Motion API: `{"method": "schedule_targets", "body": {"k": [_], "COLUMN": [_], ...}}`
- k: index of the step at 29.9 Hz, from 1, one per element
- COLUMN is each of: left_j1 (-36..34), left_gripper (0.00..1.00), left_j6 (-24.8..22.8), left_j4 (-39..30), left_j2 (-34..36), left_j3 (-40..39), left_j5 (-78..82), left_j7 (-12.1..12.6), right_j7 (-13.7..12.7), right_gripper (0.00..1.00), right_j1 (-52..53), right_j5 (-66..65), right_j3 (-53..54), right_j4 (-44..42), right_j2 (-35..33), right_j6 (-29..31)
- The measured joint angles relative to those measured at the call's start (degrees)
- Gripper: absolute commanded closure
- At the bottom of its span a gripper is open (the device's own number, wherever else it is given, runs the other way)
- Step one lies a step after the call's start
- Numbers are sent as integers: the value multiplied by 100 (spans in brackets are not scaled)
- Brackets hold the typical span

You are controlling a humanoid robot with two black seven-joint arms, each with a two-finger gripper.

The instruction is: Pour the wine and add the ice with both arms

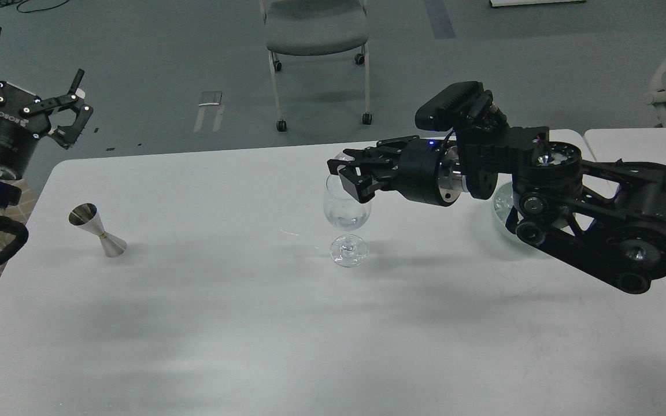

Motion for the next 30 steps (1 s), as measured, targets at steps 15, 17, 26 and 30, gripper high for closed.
{"method": "schedule_targets", "body": {"k": [15, 17, 26, 30], "left_j1": [1, 1, 9, 9], "left_gripper": [2, 2, 2, 2], "left_j6": [8, 7, 17, 18], "left_j4": [-6, -6, -6, -6], "left_j2": [18, 19, 13, 12], "left_j3": [5, 0, -54, -55], "left_j5": [0, 0, 0, 0], "left_j7": [11, 14, 17, 22], "right_j7": [0, 0, -91, -162], "right_gripper": [70, 65, 56, 49], "right_j1": [14, 14, 20, 31], "right_j5": [-28, -32, -48, -46], "right_j3": [-91, -91, -75, -65], "right_j4": [-8, -10, -56, -69], "right_j2": [-21, -12, 19, 49], "right_j6": [-3, -3, -3, -10]}}
